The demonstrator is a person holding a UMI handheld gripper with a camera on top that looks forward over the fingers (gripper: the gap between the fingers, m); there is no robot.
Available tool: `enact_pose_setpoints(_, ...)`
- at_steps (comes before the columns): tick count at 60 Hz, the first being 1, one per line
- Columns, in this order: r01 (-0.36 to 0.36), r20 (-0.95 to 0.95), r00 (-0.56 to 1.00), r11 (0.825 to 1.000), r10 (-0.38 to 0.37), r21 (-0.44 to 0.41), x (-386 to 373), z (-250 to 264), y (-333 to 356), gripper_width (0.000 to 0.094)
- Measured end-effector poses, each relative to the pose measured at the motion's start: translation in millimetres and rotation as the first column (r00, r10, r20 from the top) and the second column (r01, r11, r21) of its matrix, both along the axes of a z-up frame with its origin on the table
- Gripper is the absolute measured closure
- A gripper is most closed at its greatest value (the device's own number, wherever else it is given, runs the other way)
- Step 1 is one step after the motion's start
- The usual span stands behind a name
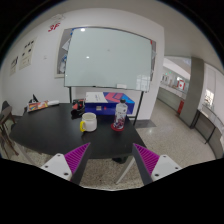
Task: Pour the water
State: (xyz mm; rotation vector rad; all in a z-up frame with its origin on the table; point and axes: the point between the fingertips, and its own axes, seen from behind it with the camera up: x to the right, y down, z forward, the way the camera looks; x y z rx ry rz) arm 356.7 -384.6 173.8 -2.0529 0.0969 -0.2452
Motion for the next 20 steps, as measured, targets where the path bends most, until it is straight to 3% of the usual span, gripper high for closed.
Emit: enact_pose_setpoints(20, 0.023, 0.015, 1.000, 1.000, -0.023, 0.016, 6.5, 12.7, -31.8, 0.0094)
